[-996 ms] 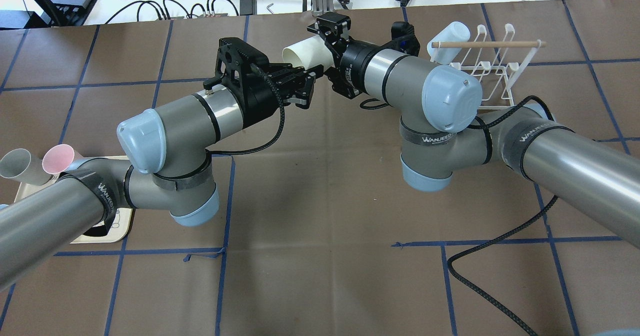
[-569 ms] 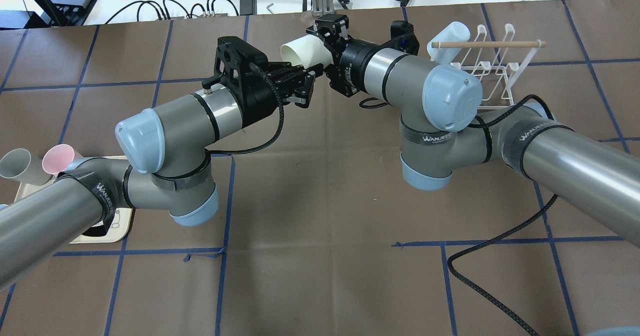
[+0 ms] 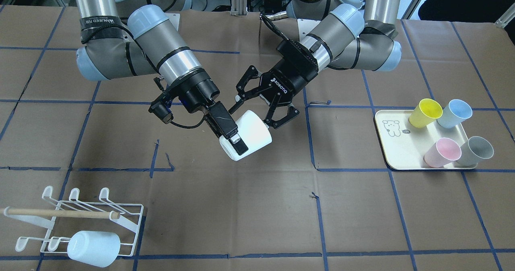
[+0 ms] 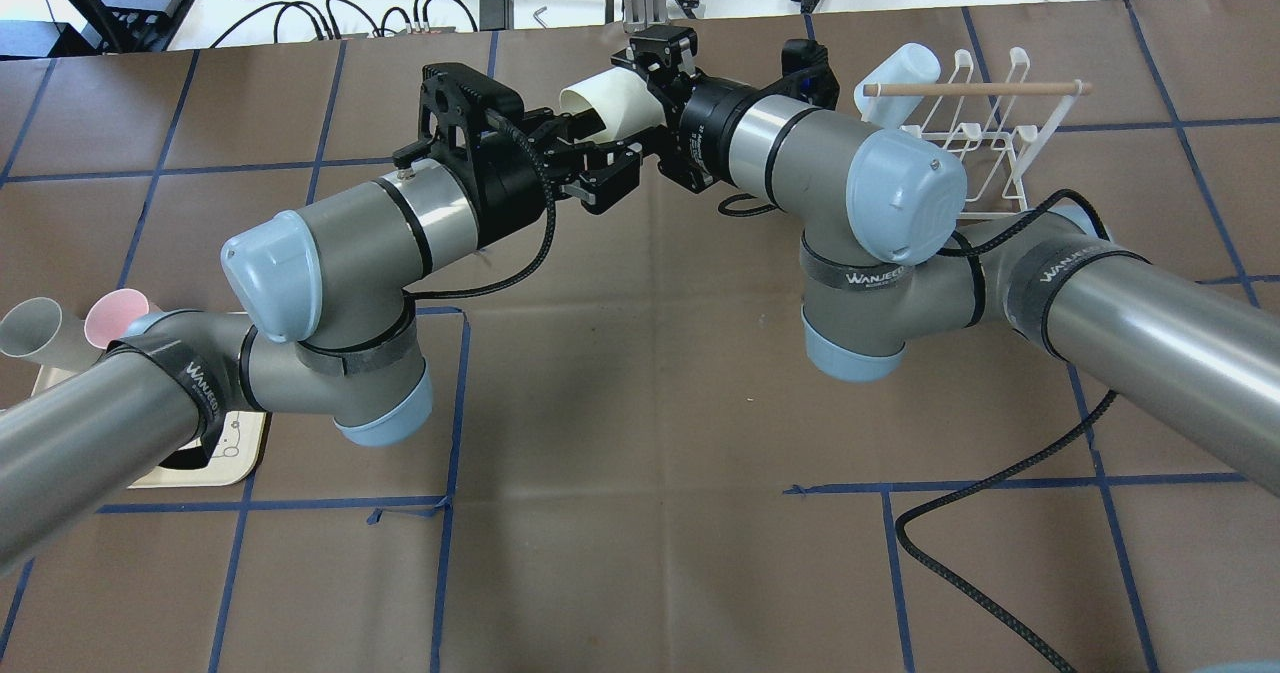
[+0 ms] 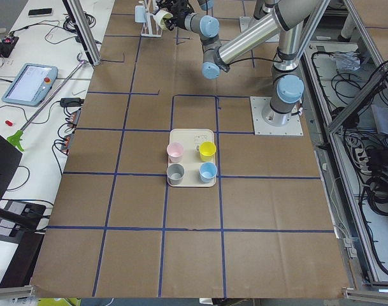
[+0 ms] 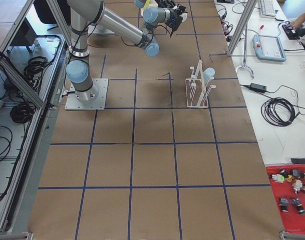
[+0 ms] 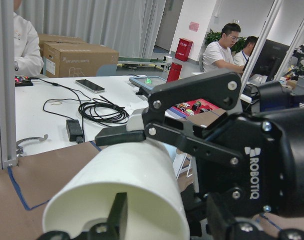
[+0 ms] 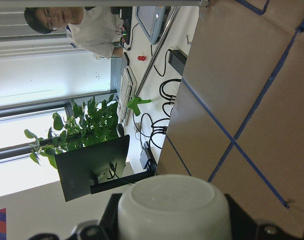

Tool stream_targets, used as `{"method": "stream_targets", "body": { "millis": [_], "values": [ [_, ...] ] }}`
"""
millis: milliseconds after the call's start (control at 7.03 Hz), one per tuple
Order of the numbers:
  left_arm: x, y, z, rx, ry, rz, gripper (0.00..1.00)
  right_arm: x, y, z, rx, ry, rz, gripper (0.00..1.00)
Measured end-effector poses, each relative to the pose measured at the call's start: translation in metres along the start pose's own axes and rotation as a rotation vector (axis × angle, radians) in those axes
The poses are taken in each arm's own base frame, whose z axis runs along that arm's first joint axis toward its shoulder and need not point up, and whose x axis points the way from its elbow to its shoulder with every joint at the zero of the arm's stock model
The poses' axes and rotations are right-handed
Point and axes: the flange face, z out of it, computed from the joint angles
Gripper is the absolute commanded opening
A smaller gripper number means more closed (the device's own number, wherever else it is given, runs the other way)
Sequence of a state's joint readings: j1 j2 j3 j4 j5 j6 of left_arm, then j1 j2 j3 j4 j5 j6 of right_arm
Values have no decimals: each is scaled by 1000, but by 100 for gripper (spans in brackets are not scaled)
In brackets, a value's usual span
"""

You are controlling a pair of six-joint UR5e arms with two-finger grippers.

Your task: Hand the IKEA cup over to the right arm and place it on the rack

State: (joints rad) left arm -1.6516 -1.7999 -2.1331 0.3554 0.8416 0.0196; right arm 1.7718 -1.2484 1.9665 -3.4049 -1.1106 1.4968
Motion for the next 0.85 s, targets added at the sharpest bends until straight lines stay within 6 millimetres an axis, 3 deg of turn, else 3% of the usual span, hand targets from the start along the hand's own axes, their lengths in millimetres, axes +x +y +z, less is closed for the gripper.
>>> {"method": "stream_targets", "body": {
  "millis": [285,569,854],
  "values": [
    [-3,-5,-11,0,-17,-61,99,-1,0,-1,2,-4,-4,18],
    [-24,-22,-48,-32,-93,-160,99,-13,-10,0,22,-27,-12,11],
    [-51,-38,-89,-150,-238,-302,99,-32,-52,-7,93,-64,-75,9]
  ]
}}
